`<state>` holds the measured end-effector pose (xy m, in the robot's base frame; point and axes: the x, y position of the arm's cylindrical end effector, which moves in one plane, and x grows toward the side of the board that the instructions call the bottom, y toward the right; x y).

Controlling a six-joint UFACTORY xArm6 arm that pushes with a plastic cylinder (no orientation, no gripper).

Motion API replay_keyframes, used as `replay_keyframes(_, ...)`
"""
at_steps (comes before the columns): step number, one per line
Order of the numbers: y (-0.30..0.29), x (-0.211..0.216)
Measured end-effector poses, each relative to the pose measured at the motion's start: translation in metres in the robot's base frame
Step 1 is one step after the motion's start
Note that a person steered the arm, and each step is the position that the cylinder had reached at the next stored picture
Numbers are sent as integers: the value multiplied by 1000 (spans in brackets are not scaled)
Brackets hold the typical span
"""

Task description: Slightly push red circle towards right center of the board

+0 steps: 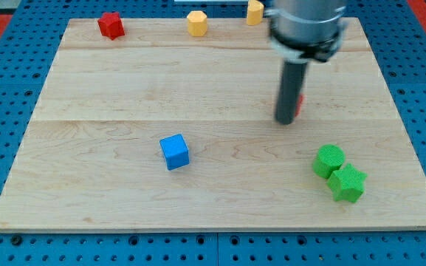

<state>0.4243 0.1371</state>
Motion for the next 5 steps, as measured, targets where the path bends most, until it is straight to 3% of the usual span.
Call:
replay_keyframes(1, 42, -11)
replay_keyframes(2, 42, 23)
replay_keyframes(3, 42, 29)
replay_keyframes(5, -61, 30)
